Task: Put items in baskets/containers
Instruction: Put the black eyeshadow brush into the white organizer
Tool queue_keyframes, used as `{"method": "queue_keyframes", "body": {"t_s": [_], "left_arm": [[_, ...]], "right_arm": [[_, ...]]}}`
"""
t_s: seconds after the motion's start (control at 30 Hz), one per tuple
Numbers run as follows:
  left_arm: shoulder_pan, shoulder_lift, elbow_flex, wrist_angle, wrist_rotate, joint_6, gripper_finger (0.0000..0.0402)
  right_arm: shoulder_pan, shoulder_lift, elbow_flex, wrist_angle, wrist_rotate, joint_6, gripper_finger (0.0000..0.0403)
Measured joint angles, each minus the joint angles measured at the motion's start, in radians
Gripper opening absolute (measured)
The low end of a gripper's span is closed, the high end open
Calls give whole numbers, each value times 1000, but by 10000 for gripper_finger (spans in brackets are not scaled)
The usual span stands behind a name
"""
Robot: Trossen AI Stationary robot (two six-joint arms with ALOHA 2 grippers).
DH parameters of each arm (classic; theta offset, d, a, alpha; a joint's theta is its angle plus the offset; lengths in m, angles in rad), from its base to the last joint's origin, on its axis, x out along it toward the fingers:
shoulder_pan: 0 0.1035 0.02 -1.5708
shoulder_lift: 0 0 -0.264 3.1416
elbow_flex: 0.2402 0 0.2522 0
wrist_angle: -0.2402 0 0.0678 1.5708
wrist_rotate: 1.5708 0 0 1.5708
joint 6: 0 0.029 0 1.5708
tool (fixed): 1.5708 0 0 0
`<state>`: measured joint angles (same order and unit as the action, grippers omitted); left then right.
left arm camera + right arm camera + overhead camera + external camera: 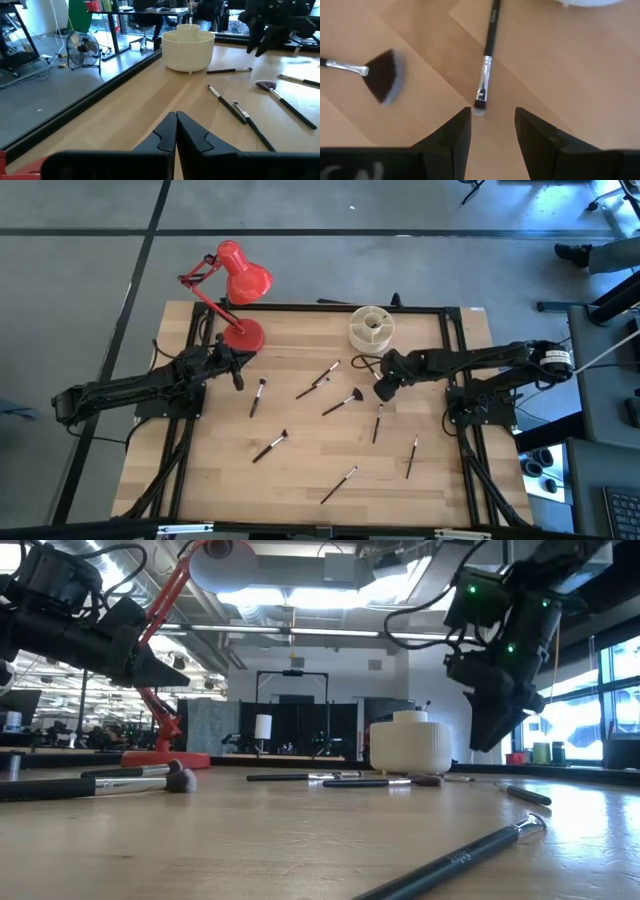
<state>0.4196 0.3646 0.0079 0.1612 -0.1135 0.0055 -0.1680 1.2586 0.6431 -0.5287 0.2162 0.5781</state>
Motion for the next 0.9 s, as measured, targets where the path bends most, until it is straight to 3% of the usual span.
{"method": "queue_keyframes", "body": {"t_s": [0.2, 0.57, 0.9], "left_arm": [[0, 0, 0, 0, 0, 0, 6], [0, 0, 0, -8, 7, -11, 6], [0, 0, 0, -8, 4, -11, 6]], "right_arm": [[0, 36, -58, 153, -34, -59, 151], [1, 151, -70, 168, -16, -55, 145], [0, 159, -71, 201, -22, -55, 52]]}}
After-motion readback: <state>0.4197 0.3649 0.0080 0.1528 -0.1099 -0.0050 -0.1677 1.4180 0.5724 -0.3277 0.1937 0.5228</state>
